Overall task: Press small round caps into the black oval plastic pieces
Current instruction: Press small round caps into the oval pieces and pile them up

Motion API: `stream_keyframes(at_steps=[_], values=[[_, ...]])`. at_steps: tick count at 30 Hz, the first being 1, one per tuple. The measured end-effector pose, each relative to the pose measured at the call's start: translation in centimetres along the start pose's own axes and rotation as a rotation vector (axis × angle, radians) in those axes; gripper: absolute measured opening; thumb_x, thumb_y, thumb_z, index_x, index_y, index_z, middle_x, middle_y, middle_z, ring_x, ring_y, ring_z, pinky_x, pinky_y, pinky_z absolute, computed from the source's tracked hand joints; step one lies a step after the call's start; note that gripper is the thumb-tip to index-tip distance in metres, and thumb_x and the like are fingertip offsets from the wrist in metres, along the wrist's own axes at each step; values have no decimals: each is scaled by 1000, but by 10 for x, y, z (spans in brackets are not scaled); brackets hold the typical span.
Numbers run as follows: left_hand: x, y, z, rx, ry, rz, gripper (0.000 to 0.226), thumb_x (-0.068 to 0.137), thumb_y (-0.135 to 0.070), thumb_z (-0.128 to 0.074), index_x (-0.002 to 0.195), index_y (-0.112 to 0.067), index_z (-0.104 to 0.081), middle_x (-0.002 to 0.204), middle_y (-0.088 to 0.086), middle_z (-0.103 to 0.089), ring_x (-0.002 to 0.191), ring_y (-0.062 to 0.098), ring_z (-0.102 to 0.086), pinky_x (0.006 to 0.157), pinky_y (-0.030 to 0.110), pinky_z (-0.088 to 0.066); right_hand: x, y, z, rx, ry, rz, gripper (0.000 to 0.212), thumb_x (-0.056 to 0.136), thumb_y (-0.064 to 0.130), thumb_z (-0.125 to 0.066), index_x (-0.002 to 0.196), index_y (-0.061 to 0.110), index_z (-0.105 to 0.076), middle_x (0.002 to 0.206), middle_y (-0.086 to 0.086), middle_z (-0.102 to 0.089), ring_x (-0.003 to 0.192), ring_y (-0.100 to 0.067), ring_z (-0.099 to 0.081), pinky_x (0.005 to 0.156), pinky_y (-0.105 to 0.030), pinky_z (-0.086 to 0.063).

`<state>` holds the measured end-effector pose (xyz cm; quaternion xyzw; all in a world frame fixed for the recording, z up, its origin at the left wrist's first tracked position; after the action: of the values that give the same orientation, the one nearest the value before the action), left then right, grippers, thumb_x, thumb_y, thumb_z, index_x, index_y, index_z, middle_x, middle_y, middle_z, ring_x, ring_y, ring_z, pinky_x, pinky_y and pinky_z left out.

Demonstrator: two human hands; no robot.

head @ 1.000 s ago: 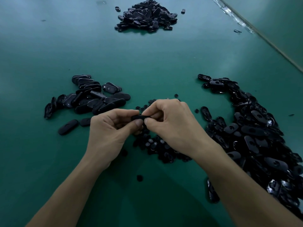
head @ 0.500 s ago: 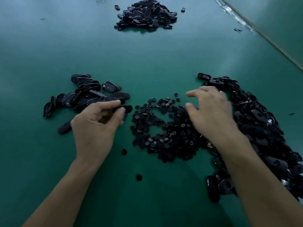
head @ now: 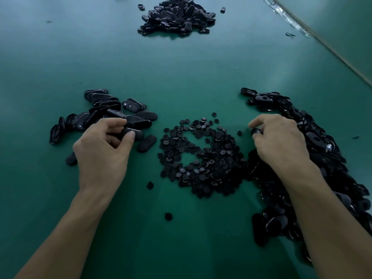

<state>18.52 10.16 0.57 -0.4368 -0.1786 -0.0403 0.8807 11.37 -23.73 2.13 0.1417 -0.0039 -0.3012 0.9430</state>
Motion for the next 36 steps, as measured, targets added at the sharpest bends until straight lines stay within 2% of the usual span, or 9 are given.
stream_keyframes(at_steps=[5,8,12,16,20,25,28,31,36], values=[[0,0,2,24,-24,-19,25,85,-12,-77,104,-26,-67,102,-1,-53,63,-7,-54,70,-5,-37,1,-1,6,108,-110,43,27,95,13,-65,120,21,-65,106,-6,-71,99,-29,-66,89,-45,-55],[-3,-10,2,-39,-30,-65,18,88,-17,-74,97,-30,-64,87,-3,-58,61,6,-55,65,4,-43,-2,14,15,257,-219,177,13,94,16,-68,107,17,-69,96,0,-71,87,-19,-67,85,-40,-58],[-16,-34,-7,-223,44,-105,6,91,-32,-71,88,-29,-66,65,-10,-63,54,8,-59,49,12,-45,-24,58,19,479,-227,453,10,93,13,-69,102,14,-70,92,7,-67,79,-4,-66,74,-12,-53],[-30,-42,-33,-557,288,69,18,85,-50,-66,90,-33,-69,63,2,-66,39,13,-55,35,22,-43,-51,95,12,643,-147,641,12,90,15,-73,102,17,-76,94,6,-70,80,-1,-66,75,-17,-54],[-37,-39,-51,-829,425,255,22,85,-45,-75,95,-26,-71,64,6,-68,42,18,-60,36,24,-46,-69,119,-3,637,-58,739,14,87,11,-74,97,20,-80,91,5,-69,83,-4,-64,78,-17,-49],[-37,-41,-53,-873,463,245,14,81,-33,-73,83,-20,-76,65,6,-70,50,17,-66,44,22,-52,-75,124,-9,691,-35,716,15,82,7,-73,91,18,-72,81,10,-70,76,-2,-63,72,-17,-50],[-36,-38,-52,-874,460,248,8,82,-29,-80,79,-21,-77,62,7,-69,50,17,-66,46,22,-52,-70,122,-13,790,79,684,16,80,8,-78,91,17,-72,78,9,-72,73,-1,-67,68,-15,-53],[-34,-35,-50,-904,428,255,8,74,-31,-71,75,-24,-76,63,4,-69,51,14,-65,46,22,-52,-70,123,-17,848,193,685,16,79,12,-81,91,18,-73,78,9,-72,71,-4,-69,66,-17,-54],[-32,-27,-47,-939,387,274,7,72,-18,-76,76,-24,-75,70,3,-72,60,14,-70,52,21,-54,-62,116,-30,887,276,567,7,88,17,-75,93,22,-73,78,8,-73,67,-4,-68,65,-20,-55]])
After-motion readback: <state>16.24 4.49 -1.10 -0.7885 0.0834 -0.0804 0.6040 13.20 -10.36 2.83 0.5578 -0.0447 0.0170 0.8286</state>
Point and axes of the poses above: each hand's wrist, its own x-axis towards the middle knuckle, its own z-axis out of the back of the hand, y = z × x, the point moved 9 cm from there along x, towards the middle knuckle
